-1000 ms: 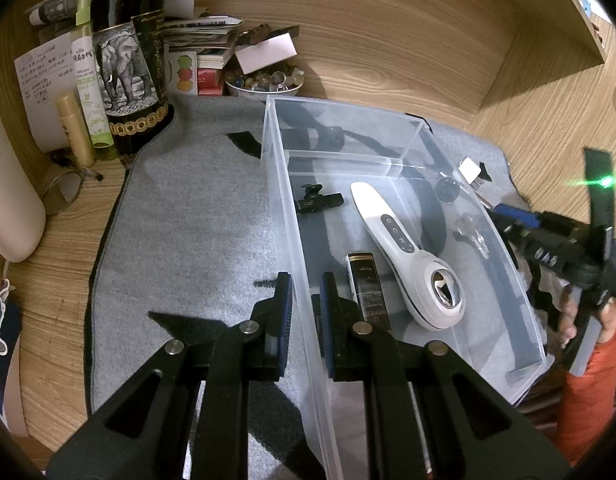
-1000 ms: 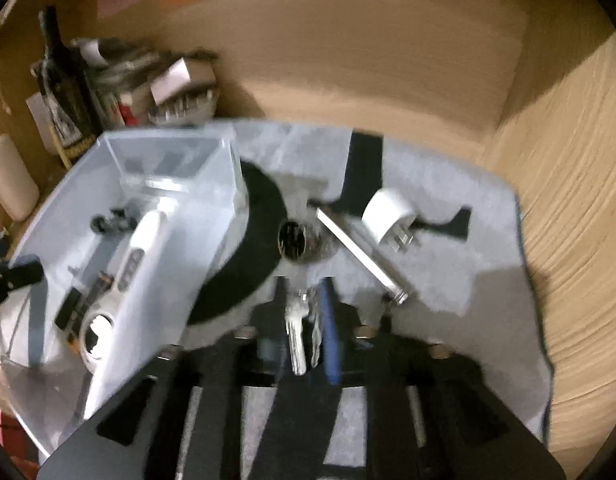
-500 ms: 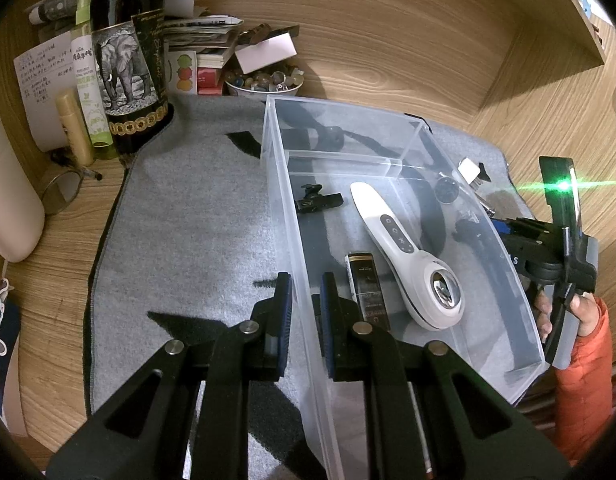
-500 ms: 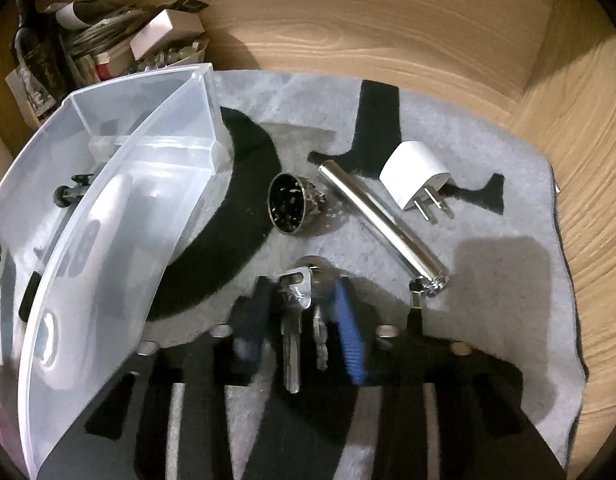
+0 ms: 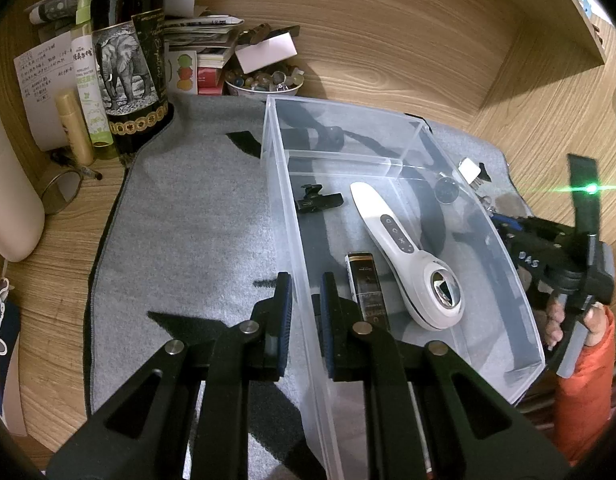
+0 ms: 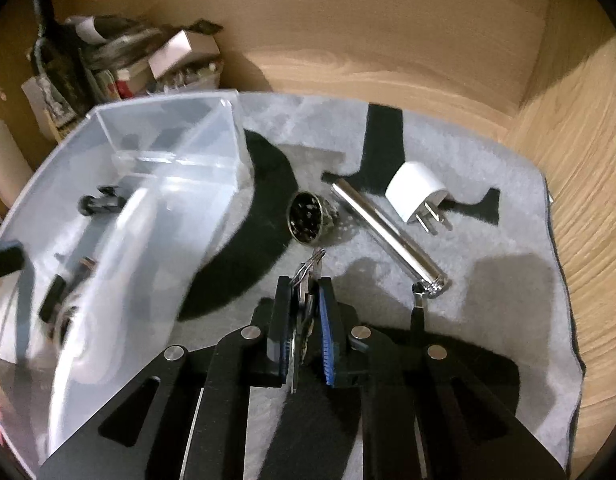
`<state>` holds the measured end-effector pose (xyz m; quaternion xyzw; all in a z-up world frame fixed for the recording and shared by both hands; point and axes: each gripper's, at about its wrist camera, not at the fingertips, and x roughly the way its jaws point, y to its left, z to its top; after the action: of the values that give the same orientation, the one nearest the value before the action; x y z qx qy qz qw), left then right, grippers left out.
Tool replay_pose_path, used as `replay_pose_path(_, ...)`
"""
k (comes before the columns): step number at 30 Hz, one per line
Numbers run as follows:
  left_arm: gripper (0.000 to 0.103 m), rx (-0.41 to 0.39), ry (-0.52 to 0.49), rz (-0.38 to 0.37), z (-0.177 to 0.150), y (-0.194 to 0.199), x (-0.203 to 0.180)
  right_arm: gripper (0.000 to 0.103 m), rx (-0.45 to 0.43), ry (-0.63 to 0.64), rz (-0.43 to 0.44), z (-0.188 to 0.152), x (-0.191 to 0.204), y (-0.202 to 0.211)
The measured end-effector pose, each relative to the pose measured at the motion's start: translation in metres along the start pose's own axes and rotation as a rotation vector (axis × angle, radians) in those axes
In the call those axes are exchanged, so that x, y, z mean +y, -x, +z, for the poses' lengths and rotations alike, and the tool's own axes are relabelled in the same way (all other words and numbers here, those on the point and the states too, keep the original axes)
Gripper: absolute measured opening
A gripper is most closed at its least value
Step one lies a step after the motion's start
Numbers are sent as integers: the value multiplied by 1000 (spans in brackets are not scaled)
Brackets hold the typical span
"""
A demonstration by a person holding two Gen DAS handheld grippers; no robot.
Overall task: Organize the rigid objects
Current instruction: 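Carry the keys into the clear box and open the right tool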
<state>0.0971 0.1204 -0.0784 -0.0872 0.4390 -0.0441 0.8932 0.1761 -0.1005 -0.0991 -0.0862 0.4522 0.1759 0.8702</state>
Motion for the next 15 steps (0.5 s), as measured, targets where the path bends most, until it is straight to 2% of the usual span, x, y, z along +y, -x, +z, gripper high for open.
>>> replay_pose_path(11, 12, 0, 0, -1, 0, 0, 0, 11, -172, 62, 67, 25, 32, 60)
replay_pose_path(15, 12, 0, 1, -2, 0, 0, 0, 11, -209, 105, 94, 32, 50, 70)
